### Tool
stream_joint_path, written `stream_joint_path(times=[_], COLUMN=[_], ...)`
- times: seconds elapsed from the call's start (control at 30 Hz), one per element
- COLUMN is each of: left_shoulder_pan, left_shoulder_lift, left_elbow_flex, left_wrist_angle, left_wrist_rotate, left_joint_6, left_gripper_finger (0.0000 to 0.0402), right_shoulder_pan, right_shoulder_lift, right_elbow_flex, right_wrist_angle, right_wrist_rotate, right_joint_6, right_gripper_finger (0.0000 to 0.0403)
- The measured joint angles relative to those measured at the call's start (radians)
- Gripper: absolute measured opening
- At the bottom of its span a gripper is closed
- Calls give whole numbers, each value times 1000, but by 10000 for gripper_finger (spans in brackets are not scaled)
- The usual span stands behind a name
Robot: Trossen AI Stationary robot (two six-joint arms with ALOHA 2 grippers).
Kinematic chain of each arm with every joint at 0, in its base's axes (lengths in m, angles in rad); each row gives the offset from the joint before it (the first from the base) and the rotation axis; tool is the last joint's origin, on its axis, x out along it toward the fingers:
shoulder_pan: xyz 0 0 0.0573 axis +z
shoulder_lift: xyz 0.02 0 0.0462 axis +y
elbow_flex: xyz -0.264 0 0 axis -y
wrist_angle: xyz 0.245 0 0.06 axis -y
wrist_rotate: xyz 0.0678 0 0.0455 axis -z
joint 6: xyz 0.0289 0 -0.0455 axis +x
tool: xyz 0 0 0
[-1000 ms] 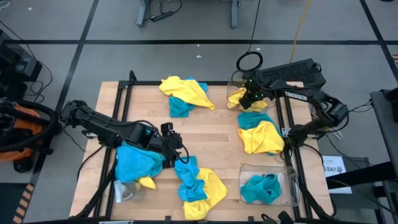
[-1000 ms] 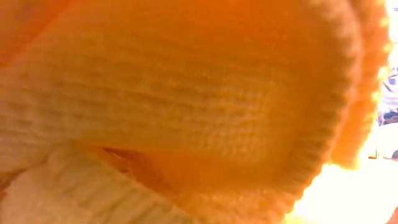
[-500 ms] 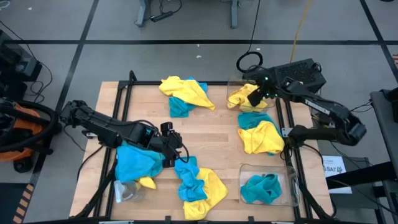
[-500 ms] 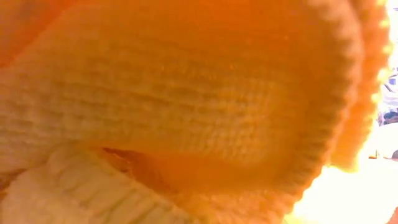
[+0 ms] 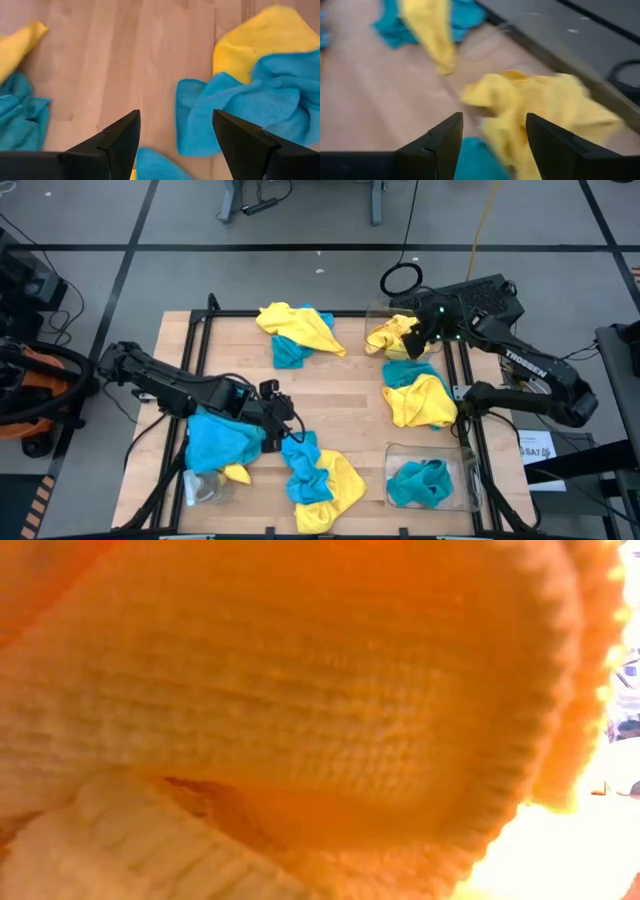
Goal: Sort microfiber towel by color & place in baskets
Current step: Put the blue microfiber cloth into the bottom transparent bin
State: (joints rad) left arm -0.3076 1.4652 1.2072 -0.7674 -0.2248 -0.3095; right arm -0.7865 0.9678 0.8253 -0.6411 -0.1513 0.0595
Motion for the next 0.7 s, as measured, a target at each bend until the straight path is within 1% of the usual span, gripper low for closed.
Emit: stream_joint_path(times=[0.1,0.33,0.43,0.7], left_shoulder_pan=[-10,-29,-38,-70], left_shoulder_lift=[26,104,122,140], left_elbow_flex=[0,0,0,0], left_wrist_angle=[8,38,38,56], left_wrist_rotate=[28,61,72,74], left_joint_6=[0,1,1,0], left_gripper_finger=[255,255,255,255], right_shoulder_pan=[43,169,228,413], right_shoulder_lift=[-6,-30,-43,-65], right_elbow_flex=[0,0,0,0], right_wrist_angle=[0,0,0,6], right_wrist_rotate=[-62,-145,-169,-169], right_joint_6=[-7,-39,-41,-22], right_gripper_finger=[210,210,210,210])
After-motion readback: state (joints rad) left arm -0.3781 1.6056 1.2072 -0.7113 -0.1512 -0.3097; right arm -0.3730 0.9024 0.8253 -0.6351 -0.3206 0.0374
